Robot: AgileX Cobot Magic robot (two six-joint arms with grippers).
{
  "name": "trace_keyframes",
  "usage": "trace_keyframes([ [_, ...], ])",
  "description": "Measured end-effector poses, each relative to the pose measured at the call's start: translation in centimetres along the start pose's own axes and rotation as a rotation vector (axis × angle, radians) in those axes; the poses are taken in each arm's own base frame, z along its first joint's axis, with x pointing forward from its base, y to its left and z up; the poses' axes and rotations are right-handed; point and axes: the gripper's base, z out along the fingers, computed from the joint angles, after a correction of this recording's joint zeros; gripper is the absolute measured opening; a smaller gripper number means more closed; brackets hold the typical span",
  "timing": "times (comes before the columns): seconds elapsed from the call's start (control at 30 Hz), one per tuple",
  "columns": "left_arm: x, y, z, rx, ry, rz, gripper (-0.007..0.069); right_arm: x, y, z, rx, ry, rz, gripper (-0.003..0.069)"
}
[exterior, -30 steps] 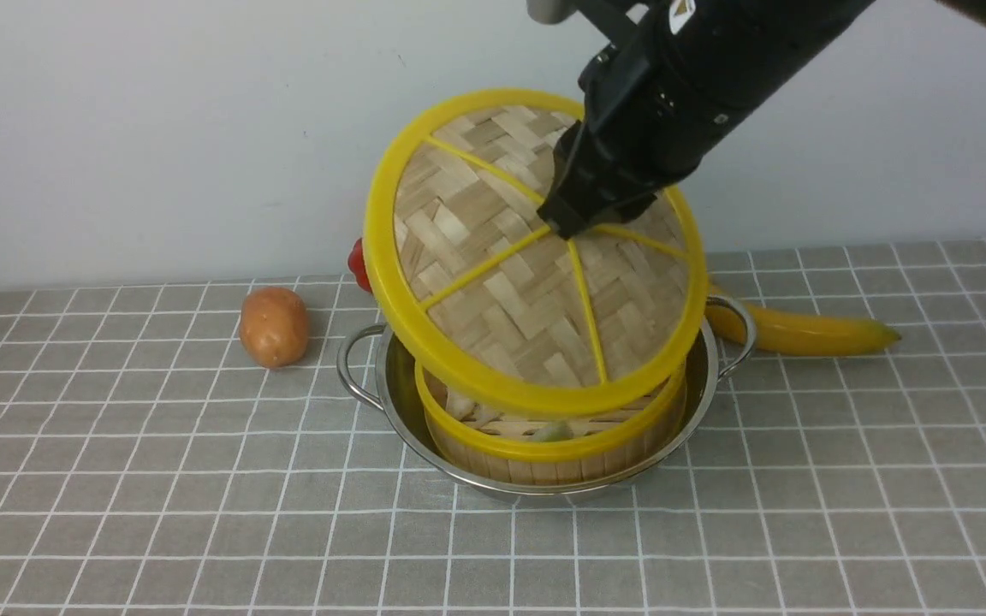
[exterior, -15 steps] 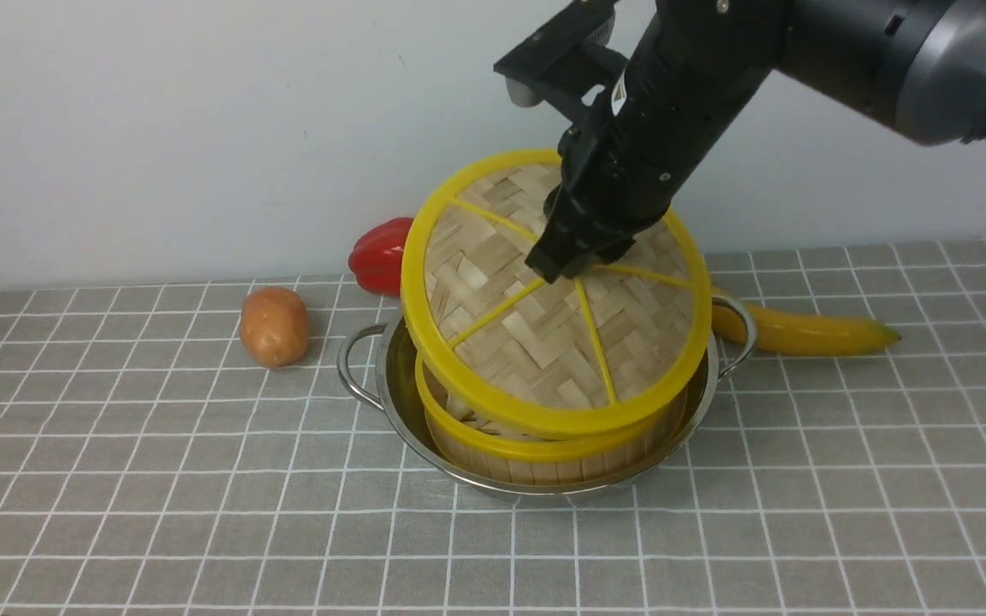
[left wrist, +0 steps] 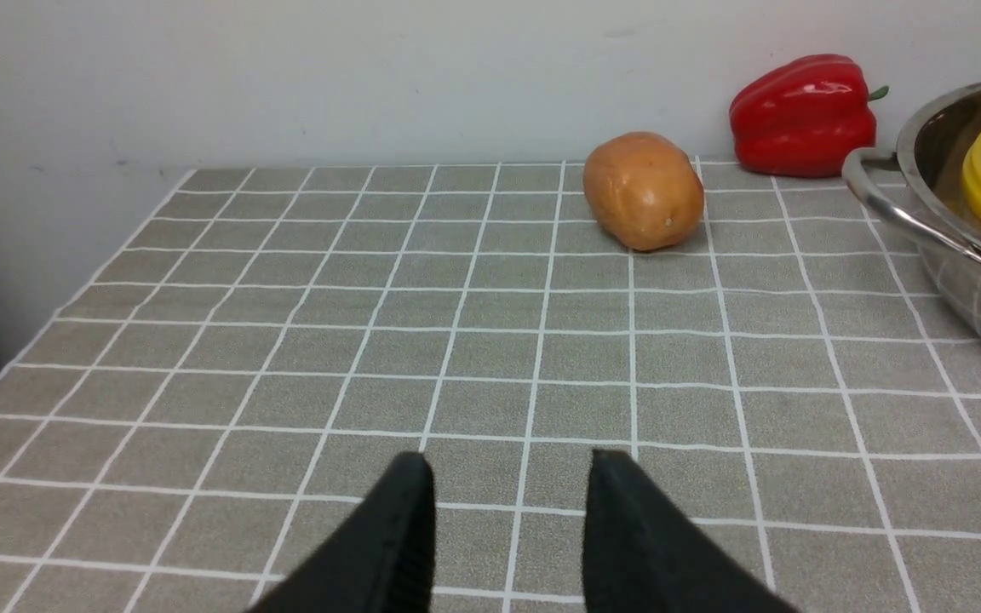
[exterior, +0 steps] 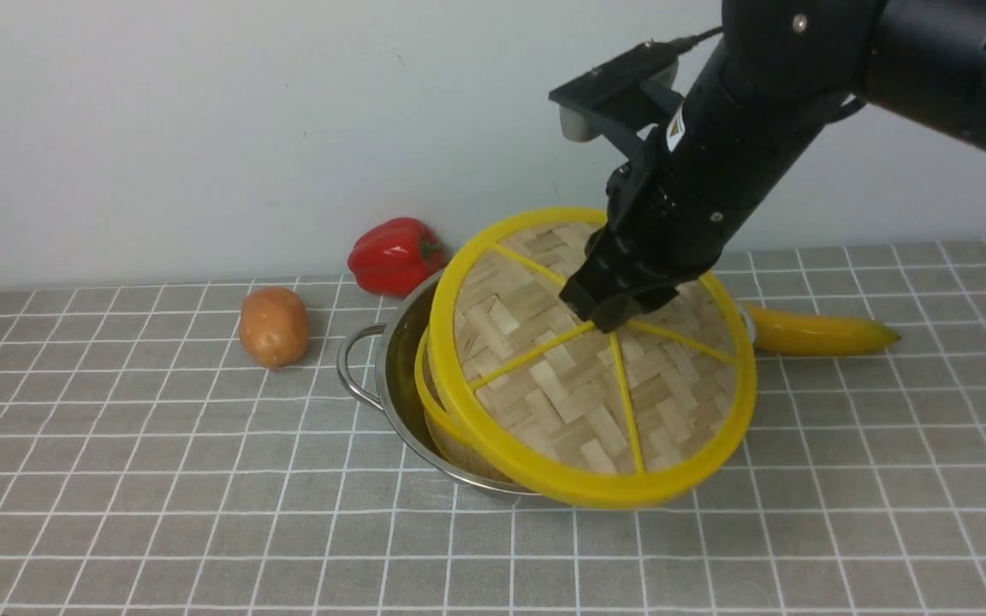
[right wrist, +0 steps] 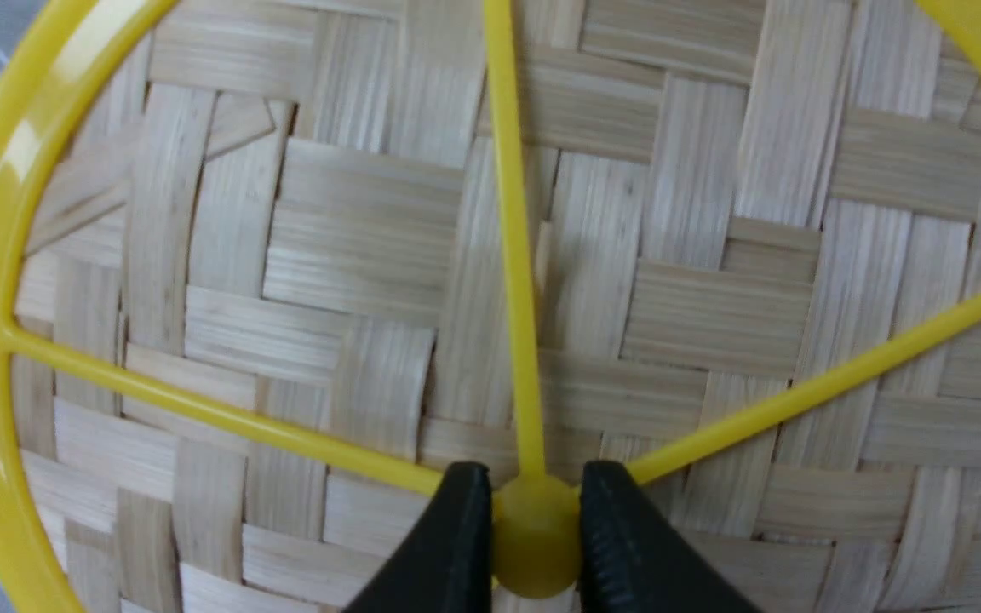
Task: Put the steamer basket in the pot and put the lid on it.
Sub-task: Use the right arm to place the steamer lid on the steamer
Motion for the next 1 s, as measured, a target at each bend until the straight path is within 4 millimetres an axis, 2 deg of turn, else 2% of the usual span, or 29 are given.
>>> trace_keyframes([
  [0.17, 0.0, 0.0, 0.0, 0.0, 0.0, 0.0, 0.0243, -0.1, 0.6, -1.1, -0.051, -0.033, -0.01, 0.0147],
  [0.27, 0.0, 0.0, 0.0, 0.0, 0.0, 0.0, 0.0243, -0.8, 0.8, -0.1, -0.08, -0.029, -0.018, 0.0147],
  [0.33, 0.0, 0.0, 0.0, 0.0, 0.0, 0.0, 0.0243, -1.6, 0.7, 1.7, -0.085, -0.01, -0.026, 0.0147],
  [0.43, 0.0, 0.0, 0.0, 0.0, 0.0, 0.0, 0.0243, -2.4, 0.5, 2.7, -0.074, -0.013, -0.024, 0.0147],
  [0.67, 0.0, 0.0, 0.0, 0.0, 0.0, 0.0, 0.0243, -2.7, -0.1, 2.4, -0.004, -0.023, -0.03, 0.0147],
  [1.0, 0.0, 0.0, 0.0, 0.0, 0.0, 0.0, 0.0243, -2.8, 0.4, 2.3, -0.057, -0.031, -0.028, 0.0147],
])
